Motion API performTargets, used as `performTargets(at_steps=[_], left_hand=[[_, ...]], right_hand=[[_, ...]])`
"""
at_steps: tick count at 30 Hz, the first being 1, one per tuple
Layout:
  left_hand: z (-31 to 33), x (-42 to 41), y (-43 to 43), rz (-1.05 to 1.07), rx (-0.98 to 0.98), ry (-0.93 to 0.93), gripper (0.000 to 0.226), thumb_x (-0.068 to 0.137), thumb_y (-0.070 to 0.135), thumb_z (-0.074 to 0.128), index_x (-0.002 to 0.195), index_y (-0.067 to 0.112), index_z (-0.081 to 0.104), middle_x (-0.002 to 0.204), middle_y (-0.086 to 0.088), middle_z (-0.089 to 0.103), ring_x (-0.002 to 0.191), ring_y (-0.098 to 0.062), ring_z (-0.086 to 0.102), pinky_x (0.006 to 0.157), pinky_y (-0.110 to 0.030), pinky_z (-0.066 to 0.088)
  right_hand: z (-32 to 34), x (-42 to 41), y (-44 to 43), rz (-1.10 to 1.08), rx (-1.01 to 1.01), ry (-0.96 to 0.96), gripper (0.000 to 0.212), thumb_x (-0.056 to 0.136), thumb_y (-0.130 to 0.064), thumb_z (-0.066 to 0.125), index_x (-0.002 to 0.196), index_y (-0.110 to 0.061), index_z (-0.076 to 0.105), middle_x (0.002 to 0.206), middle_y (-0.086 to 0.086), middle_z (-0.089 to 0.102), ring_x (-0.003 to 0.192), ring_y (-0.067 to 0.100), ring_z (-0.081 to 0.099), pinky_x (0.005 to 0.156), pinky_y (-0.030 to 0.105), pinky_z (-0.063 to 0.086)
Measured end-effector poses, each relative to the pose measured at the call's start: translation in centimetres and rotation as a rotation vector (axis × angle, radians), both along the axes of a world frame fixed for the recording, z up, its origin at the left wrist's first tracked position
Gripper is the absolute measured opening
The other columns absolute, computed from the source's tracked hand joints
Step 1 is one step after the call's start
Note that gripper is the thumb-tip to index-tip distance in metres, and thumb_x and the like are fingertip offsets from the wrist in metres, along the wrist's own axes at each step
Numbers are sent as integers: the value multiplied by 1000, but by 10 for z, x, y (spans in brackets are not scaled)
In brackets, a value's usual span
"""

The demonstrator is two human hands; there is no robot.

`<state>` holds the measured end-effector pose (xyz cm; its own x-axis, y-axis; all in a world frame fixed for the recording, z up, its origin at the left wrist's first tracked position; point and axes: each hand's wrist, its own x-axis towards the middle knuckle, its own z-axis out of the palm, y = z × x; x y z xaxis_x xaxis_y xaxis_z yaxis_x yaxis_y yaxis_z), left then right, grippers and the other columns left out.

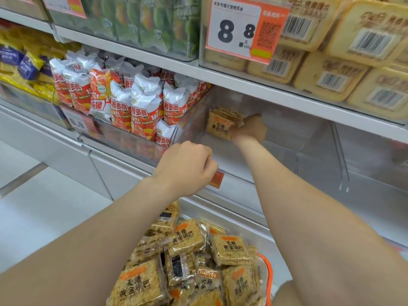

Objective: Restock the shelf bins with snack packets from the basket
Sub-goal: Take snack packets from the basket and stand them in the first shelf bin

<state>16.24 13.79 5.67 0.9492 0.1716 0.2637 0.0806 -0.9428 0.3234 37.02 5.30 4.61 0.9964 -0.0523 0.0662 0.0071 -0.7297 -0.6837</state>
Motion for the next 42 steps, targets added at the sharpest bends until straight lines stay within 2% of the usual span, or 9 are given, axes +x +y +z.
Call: performTargets(at_steps=[3, 10, 15, 18, 21, 24, 31, 36, 42], left_hand=[[0, -1, 1, -18, 0, 7, 36, 90, 39, 35, 73, 20, 60, 61, 1, 59, 60, -28, 57, 58, -40, 50], [3, -2, 0, -38, -34, -11, 28, 95, 35, 41, 77, 23, 60, 64, 4, 59, 65, -29, 59, 58, -39, 44], [8, -7, -1, -62, 45, -147, 15, 96, 30, 54, 96, 20, 66, 89, 1, 61, 89, -25, 52, 78, -44, 48], [19, -19, -3, -25, 45, -241, 10, 91, 31, 59, 91, 21, 60, 85, 3, 54, 85, -23, 49, 73, -42, 45], [30, -33, -8, 59, -77, -38, 10, 89, 38, 59, 87, 29, 57, 74, 9, 59, 71, -18, 56, 60, -35, 44], [32, -45, -9, 35, -16, 253, 15, 84, 46, 54, 84, 33, 61, 83, 7, 66, 82, -24, 63, 71, -40, 55], [15, -60, -32, -89, 149, 896, 31, 100, 42, 53, 121, 27, 69, 120, -1, 71, 109, -24, 68, 93, -38, 55], [-8, -53, -50, -155, 193, 937, 36, 98, 40, 53, 124, 23, 70, 126, -4, 69, 108, -27, 69, 95, -43, 57], [-16, -42, -53, -163, 260, 938, 33, 102, 28, 49, 130, 20, 66, 129, -6, 66, 106, -27, 68, 82, -38, 56]], right_hand=[[-3, -1, 2, 26, 102, -9, 67, 85, -21, 80, 140, -5, 45, 131, 14, 66, 127, 32, 60, 95, 36, 53], [-3, -3, -16, 74, 53, 74, 25, 91, -20, 72, 115, -13, 74, 122, 8, 73, 122, 30, 66, 93, 31, 55], [14, -30, -28, 257, -124, -102, 22, 90, -10, 57, 102, -9, 75, 109, 12, 74, 107, 33, 67, 77, 29, 48], [31, -67, -39, 426, -72, -244, 28, 86, -17, 49, 96, -11, 74, 99, 7, 74, 94, 28, 63, 86, 34, 51], [42, -103, -50, 605, -140, -368, 32, 75, -23, 40, 80, -23, 72, 86, 2, 74, 87, 30, 63, 85, 38, 53], [56, -134, -61, 906, -297, -377, 24, 69, -19, 43, 64, -30, 64, 72, -3, 72, 76, 25, 65, 76, 40, 58], [25, -177, -70, 1234, -993, 109, 17, 83, -12, 62, 68, -14, 70, 67, 2, 72, 67, 24, 73, 66, 43, 65], [-25, -190, -92, 1229, -1241, 227, 31, 89, -32, 79, 104, -13, 61, 95, -1, 64, 87, 20, 63, 78, 38, 59], [-57, -189, -92, 1250, -1418, 303, 23, 97, -25, 71, 95, -10, 54, 87, -2, 52, 83, 19, 57, 71, 31, 53]])
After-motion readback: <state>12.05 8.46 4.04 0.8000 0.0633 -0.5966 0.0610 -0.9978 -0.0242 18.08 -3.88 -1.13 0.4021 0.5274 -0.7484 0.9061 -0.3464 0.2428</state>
